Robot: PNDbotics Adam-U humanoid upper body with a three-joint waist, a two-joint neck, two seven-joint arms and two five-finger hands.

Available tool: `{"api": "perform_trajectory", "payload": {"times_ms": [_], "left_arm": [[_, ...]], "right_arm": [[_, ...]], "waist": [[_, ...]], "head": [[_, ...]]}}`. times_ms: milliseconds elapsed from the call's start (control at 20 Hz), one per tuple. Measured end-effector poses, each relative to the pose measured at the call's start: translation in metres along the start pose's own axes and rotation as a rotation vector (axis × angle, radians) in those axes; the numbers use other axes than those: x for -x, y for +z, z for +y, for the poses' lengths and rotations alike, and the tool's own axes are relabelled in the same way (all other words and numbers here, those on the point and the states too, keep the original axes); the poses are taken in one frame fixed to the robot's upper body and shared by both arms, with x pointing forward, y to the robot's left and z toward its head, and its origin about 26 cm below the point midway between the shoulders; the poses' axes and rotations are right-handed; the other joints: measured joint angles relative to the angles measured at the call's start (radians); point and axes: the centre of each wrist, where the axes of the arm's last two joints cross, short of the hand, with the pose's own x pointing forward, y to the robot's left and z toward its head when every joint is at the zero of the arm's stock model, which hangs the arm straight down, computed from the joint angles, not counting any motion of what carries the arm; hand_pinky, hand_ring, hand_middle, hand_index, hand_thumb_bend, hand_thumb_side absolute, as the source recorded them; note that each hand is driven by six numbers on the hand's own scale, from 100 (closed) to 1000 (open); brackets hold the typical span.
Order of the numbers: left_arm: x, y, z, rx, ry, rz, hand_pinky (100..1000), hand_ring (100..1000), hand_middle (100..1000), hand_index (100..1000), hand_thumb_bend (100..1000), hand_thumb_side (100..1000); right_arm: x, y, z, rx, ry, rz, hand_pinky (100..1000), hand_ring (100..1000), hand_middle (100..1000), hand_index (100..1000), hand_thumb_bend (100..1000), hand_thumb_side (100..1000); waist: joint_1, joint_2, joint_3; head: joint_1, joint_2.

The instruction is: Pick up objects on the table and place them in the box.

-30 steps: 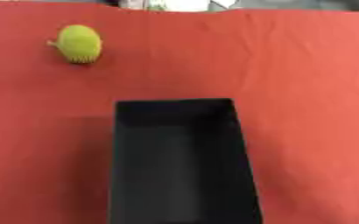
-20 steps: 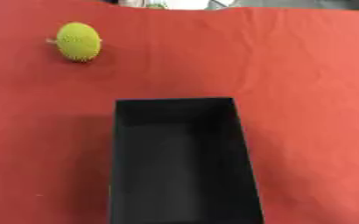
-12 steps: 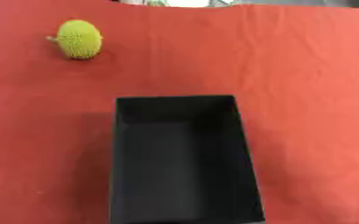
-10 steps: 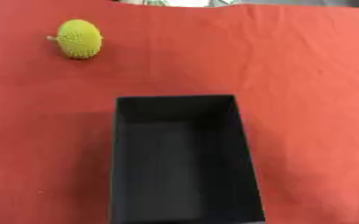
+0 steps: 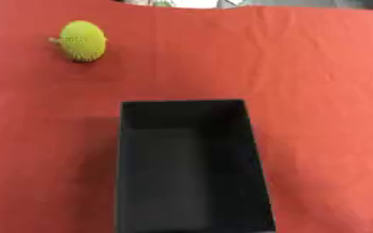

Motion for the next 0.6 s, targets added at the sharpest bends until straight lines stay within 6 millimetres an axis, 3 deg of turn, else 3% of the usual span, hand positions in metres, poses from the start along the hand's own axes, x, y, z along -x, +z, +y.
{"api": "perform_trajectory", "payload": {"times_ms": [400,600], "left_arm": [[-0.023,-0.033,-0.016,0.18,-0.024,0.001,1000,893,859,838,500,100],[-0.032,-0.044,-0.024,0.224,0.028,0.021,1000,903,868,846,481,100]], "right_arm": [[-0.002,-0.003,0.002,0.002,-0.013,-0.004,727,825,630,765,100,375],[-0.002,-0.003,0.004,0.001,-0.02,-0.002,727,824,627,765,100,380]], "waist": [[-0.002,0.009,-0.009],[-0.003,0.011,-0.014]], "head": [[0.017,-0.01],[0.024,-0.017]]}}
